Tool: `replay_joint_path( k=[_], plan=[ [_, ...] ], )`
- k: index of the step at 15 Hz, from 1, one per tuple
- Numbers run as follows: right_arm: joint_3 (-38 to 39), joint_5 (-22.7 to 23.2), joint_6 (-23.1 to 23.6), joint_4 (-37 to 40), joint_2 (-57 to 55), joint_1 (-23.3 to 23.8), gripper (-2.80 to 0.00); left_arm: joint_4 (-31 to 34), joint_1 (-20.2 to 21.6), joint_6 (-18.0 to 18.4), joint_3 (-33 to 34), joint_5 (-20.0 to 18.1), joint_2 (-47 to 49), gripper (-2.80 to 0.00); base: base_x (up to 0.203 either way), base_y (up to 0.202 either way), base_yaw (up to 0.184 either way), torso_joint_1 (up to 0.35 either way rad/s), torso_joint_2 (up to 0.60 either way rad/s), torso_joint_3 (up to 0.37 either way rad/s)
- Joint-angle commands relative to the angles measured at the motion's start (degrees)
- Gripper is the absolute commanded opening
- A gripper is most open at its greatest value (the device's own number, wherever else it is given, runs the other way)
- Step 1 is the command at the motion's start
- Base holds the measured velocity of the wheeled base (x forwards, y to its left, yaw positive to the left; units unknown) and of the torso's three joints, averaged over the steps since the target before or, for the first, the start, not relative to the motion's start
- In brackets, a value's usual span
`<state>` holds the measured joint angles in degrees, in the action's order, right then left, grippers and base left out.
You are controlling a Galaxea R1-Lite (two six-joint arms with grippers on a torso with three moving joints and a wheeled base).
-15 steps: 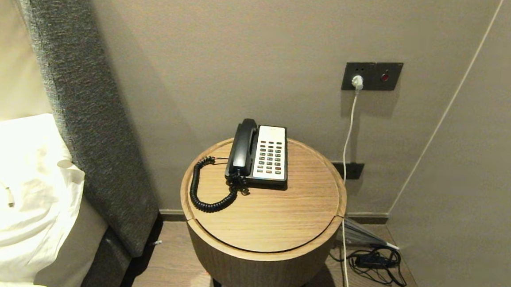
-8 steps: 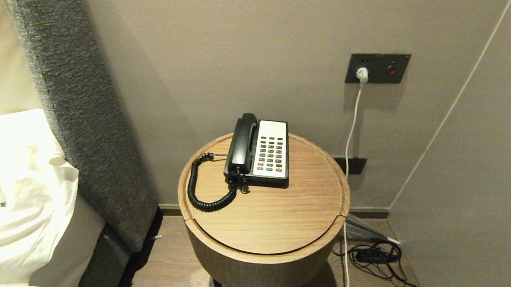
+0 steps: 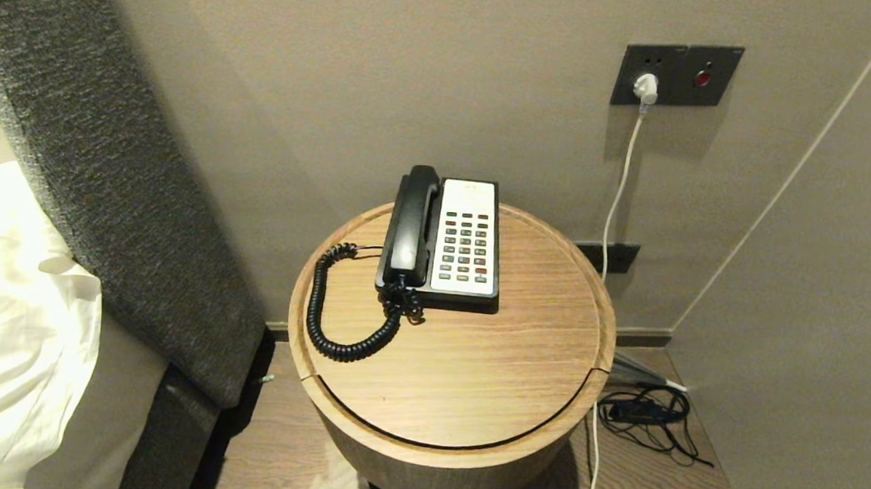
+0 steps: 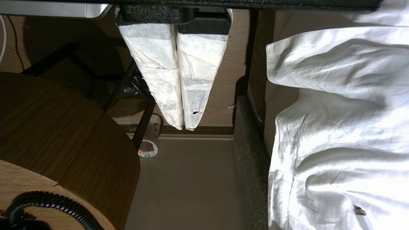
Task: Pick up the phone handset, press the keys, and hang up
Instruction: Pick up the desk phone handset
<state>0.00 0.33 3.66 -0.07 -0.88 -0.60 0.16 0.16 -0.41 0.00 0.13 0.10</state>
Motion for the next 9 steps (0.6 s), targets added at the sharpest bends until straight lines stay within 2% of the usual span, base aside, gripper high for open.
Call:
replay_joint_path(
  k=[1, 9],
  plan=[
    [0.0, 0.0, 0.0, 0.0, -0.1, 0.0, -2.80, 0.0, 0.0, 0.1, 0.0, 0.0, 0.0, -2.80, 0.000, 0.000, 0.000, -0.002, 0.00, -0.198],
    [0.0, 0.0, 0.0, 0.0, -0.1, 0.0, -2.80, 0.0, 0.0, -0.1, 0.0, 0.0, 0.0, -2.80, 0.000, 0.000, 0.000, 0.003, 0.00, -0.198]
  ],
)
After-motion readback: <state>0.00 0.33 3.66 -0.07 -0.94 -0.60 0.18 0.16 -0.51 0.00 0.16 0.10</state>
